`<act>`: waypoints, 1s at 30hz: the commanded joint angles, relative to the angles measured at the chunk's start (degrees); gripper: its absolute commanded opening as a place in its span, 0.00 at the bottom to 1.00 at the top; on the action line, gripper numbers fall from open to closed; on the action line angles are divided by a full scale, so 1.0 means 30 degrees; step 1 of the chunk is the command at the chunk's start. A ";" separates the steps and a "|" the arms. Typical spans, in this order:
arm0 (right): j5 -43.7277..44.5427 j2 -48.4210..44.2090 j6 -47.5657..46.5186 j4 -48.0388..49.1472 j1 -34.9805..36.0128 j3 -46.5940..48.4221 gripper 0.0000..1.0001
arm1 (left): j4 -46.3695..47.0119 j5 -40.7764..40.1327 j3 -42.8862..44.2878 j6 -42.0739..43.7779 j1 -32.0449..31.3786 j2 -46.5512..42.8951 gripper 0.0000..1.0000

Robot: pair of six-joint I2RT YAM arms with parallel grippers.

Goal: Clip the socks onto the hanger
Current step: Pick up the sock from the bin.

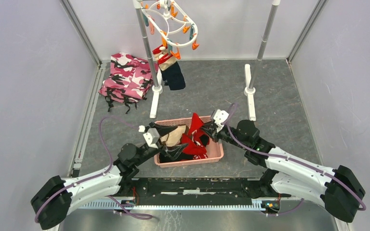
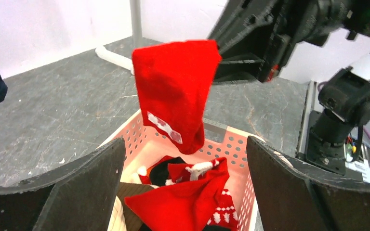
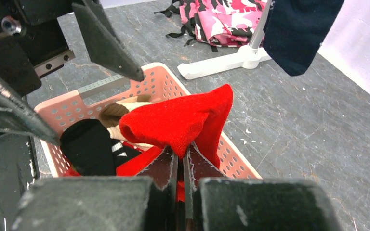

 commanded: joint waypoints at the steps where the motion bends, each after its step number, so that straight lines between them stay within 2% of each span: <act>1: -0.0626 0.0223 0.0069 0.0599 0.0090 0.1235 0.00 | 0.6780 0.1098 -0.1745 0.2035 -0.0081 0.0542 1.00; 8: -0.1367 0.0378 0.0273 0.1084 0.0090 0.1376 0.00 | 0.6998 0.0173 -0.1002 0.3706 -0.0089 0.2332 0.98; 12: -0.1370 0.0465 0.0178 0.1088 0.0086 0.1391 0.00 | 0.7914 0.0053 -0.0650 0.3695 -0.0073 0.3407 0.90; 19: -0.1395 0.0579 0.0127 0.1087 0.0091 0.1420 0.00 | 0.8153 0.0317 0.0128 0.3060 -0.0084 0.4759 0.64; 23: -0.1213 0.0502 0.0054 0.1028 0.0089 0.1323 0.00 | 0.7484 0.0624 0.0347 0.3098 -0.0082 0.4759 0.31; 24: -0.1125 0.0425 -0.0001 0.1000 0.0081 0.1274 0.00 | 0.6821 0.0590 0.0459 0.3272 -0.0071 0.4562 0.26; 25: -0.1030 0.0372 -0.0044 0.0921 0.0063 0.1245 0.00 | 0.5806 0.0479 0.0569 0.3473 -0.0070 0.4266 0.17; 27: -0.0716 0.0240 -0.0256 0.0647 0.0067 0.1202 0.00 | 0.4067 0.0202 0.0833 0.4041 -0.0076 0.3389 0.05; 30: 0.0094 0.0267 -0.0669 -0.0001 0.0005 0.1238 0.00 | -0.0178 -0.0676 0.2045 0.4674 -0.0086 0.1691 0.02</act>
